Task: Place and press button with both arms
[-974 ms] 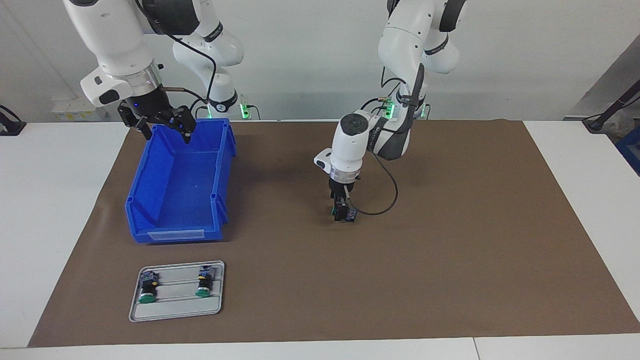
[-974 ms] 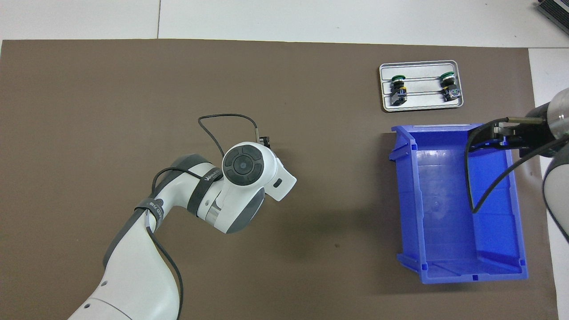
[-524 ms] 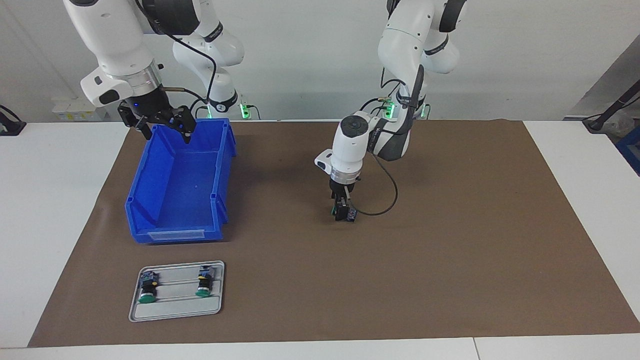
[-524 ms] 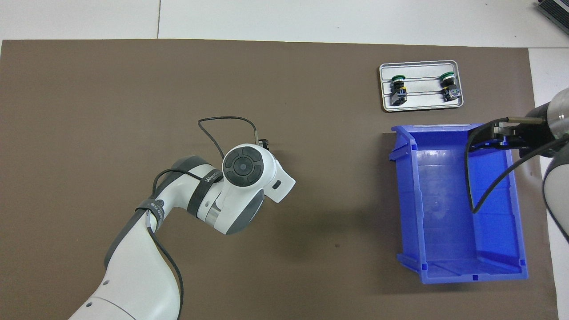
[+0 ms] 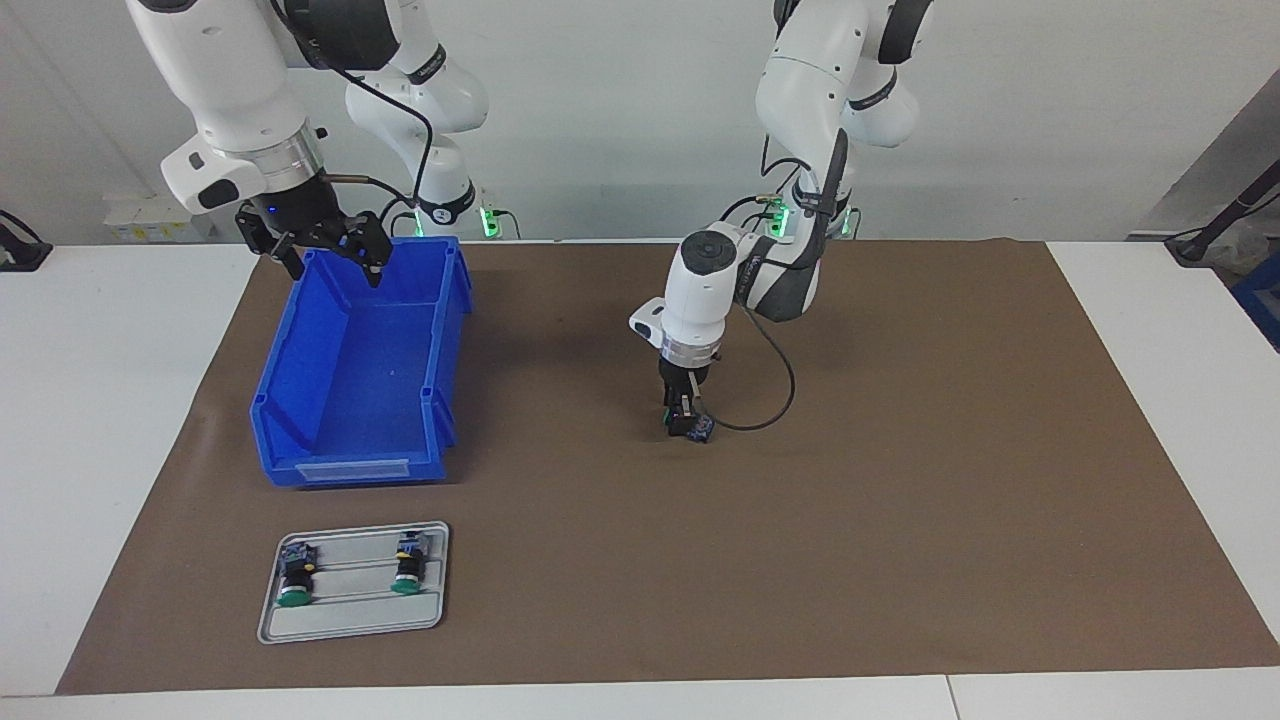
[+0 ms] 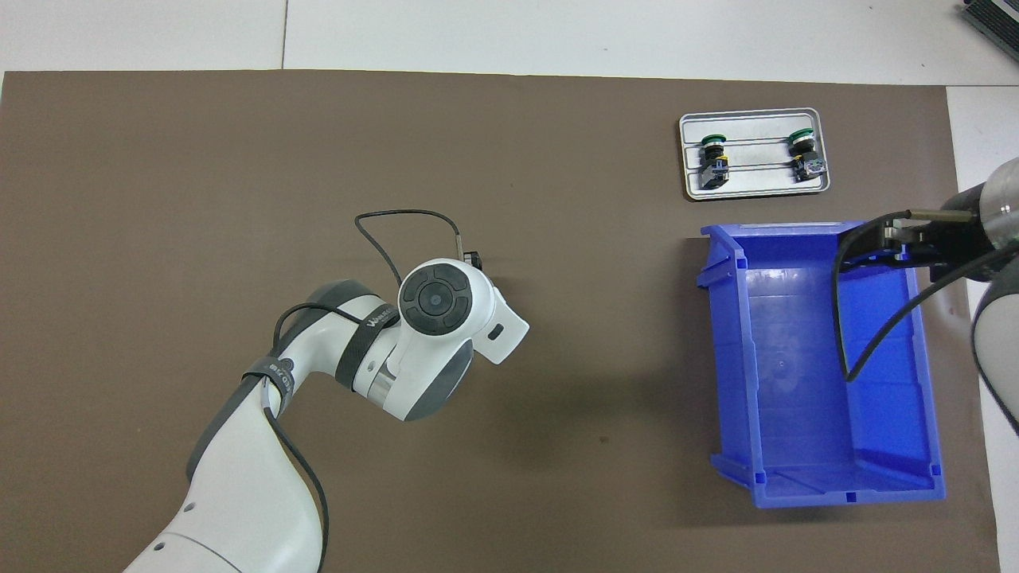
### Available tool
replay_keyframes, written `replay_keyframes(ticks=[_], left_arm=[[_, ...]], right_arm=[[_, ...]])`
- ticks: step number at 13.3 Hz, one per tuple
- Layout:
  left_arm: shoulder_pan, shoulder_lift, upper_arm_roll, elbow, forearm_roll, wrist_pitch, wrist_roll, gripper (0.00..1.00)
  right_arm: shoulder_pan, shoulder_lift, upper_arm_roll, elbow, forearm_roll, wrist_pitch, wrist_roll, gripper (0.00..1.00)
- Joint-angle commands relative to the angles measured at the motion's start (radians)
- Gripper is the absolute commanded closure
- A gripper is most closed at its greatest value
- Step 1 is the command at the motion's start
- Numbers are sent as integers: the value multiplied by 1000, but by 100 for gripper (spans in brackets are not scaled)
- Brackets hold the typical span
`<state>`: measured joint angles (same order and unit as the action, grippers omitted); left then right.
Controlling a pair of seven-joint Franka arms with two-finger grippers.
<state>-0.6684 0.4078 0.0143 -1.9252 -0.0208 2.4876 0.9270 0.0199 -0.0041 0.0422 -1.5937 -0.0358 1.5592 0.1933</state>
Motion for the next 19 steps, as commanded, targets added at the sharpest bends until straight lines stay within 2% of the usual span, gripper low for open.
replay_keyframes(ticks=[1,4,6,9,11,13,15,17,18,19], left_arm=[[4,2,10,-9,18,27,0,58],[9,2,10,-8,18,28,-46,76],[15,2,10,-5,16,27,-66,83],[35,3,10,28,2,2,-92,84],[38,11,10,96,-24,-100,-137,85],[72,32,12,210,-114,-230,-148,86],[120,39,12,276,-241,-279,-157,86],[188,16,10,291,-380,-302,-160,88],[235,-21,7,284,-457,-321,-152,94],[269,-44,7,278,-514,-340,-145,95]], right_arm=[[-9,-22,5,-22,-1,-2,-20,0],[-9,-22,7,-22,-1,-2,-20,0],[-9,-22,5,-22,-1,-2,-20,0],[-9,-22,5,-22,-1,-2,-20,0],[-9,-22,5,-22,-1,-2,-20,0],[-9,-22,5,-22,-1,-2,-20,0],[-9,-22,5,-22,-1,-2,-20,0],[-9,-22,5,-22,-1,-2,-20,0],[-9,-24,5,-22,-1,-2,-20,0],[-9,-22,5,-22,-1,-2,-20,0]])
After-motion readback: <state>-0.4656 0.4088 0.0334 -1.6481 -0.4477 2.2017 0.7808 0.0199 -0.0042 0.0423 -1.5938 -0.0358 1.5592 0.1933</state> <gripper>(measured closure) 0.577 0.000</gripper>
